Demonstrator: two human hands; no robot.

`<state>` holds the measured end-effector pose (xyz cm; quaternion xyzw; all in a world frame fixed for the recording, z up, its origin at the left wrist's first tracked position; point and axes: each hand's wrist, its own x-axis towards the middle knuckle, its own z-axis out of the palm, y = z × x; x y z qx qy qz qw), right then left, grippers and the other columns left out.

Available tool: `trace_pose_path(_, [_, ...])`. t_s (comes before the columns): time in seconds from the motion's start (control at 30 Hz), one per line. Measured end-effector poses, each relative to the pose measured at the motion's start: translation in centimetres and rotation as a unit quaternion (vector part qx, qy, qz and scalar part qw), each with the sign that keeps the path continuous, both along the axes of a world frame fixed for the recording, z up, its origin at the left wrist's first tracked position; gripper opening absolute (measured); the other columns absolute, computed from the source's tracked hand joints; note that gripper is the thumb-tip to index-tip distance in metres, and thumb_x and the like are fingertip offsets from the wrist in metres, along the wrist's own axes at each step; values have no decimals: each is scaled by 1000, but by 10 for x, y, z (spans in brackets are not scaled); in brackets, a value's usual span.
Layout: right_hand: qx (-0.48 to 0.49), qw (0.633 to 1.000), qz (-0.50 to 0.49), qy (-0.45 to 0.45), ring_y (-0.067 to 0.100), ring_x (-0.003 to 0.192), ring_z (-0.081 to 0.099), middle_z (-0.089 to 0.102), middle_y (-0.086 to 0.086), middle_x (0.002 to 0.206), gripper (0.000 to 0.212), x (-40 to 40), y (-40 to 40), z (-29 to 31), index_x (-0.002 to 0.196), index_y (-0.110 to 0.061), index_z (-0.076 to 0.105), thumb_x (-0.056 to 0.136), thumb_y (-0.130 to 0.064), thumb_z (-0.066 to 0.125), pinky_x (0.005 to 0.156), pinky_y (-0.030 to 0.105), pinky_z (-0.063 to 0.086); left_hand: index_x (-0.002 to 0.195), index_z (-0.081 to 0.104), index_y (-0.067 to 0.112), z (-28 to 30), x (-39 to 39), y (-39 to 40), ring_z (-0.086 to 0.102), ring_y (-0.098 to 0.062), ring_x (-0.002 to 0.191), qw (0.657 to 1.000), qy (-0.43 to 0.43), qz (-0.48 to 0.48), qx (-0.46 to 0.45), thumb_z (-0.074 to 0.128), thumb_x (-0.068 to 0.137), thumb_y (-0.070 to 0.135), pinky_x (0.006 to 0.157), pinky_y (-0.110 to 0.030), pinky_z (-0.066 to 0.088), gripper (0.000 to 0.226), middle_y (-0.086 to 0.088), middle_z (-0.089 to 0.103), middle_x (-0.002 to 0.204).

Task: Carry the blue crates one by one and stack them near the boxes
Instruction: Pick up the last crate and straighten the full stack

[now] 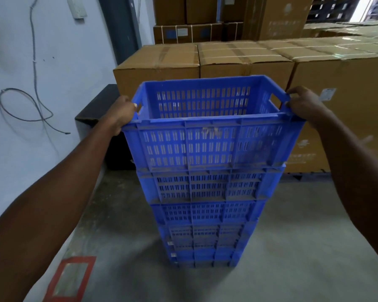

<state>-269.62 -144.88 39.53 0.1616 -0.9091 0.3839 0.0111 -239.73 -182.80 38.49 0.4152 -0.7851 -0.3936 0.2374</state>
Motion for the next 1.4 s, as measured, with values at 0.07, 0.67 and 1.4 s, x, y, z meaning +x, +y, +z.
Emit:
trace_pose_path(0.07, [-13, 1000, -11, -2, 31, 106, 59, 58, 6, 118, 44, 8, 2, 0, 132, -27, 60, 90, -21, 52, 91, 47, 53, 141, 52, 12, -5, 6, 2, 55, -31, 125, 998, 36, 30, -32, 54, 99, 30, 99, -39, 45, 45, -10, 56, 142])
trace_pose_path(0.67, [16, 998, 46, -39, 37, 102, 59, 55, 14, 127, 50, 26, 19, -2, 148, -33, 44, 101, -17, 33, 87, 51, 56, 146, 45, 7, 13, 5, 42, 47, -44, 132, 973, -173, 21, -154, 35, 108, 37, 104, -47, 38, 50, -26, 46, 149])
trace_pose_path(1.4, [-75, 994, 30, -78, 29, 112, 57, 56, 4, 133, 49, -15, 9, -3, 146, -32, 50, 100, -16, 53, 93, 40, 51, 151, 39, 9, -4, -18, 44, 44, -42, 137, 952, -195, 59, -226, 31, 107, 47, 108, -47, 35, 59, -23, 44, 152])
